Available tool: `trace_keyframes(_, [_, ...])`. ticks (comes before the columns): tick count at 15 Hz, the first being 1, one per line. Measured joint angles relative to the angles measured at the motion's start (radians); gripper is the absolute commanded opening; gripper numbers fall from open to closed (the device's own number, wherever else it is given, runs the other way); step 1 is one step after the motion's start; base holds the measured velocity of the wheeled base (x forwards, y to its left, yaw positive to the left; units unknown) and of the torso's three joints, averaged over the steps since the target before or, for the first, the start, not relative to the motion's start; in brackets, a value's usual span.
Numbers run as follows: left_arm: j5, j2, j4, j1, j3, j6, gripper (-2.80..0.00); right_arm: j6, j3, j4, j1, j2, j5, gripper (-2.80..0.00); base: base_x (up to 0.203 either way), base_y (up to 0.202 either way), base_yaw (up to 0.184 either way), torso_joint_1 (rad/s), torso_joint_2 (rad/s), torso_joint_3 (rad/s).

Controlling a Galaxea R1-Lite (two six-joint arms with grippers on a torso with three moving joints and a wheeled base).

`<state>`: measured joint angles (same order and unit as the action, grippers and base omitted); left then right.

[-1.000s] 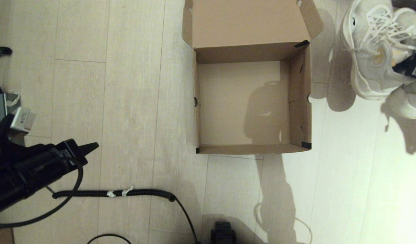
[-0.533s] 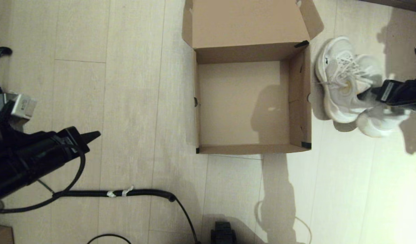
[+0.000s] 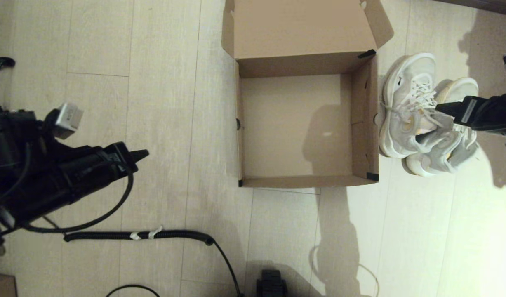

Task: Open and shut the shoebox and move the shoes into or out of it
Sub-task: Put the shoes out of the shoe box, then put the shoes into the shoe box

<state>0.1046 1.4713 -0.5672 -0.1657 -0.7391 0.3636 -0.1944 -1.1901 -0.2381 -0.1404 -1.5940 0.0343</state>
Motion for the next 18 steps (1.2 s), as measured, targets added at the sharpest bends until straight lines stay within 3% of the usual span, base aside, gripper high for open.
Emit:
trace_keyframes(4, [-0.015,0.145,-0.003,-0.101,-0.136,-0.006,-2.8,-0.004,-0.025,-0.004,0.117,0.005,-0.003,-2.8,0.0,0.0,0.0,0.0,0.0,0.0])
trace_keyframes(7, [-0.044,0.252,-0.005,-0.144,-0.225,-0.006,-2.8,-0.004,-0.028,-0.066,0.157,-0.059,-0.023,-2.8,0.0,0.0,0.0,0.0,0.0,0.0])
trace_keyframes(10, [-0.05,0.354,-0.006,-0.172,-0.322,-0.004,-2.8,-0.005,-0.023,-0.165,0.186,-0.132,-0.05,-2.8,0.0,0.0,0.0,0.0,0.0,0.0])
trace_keyframes(18, [-0.071,0.592,0.003,-0.206,-0.614,-0.035,-2.8,-0.042,0.059,-0.187,0.29,-0.186,-0.051,-2.8,0.0,0.0,0.0,0.0,0.0,0.0])
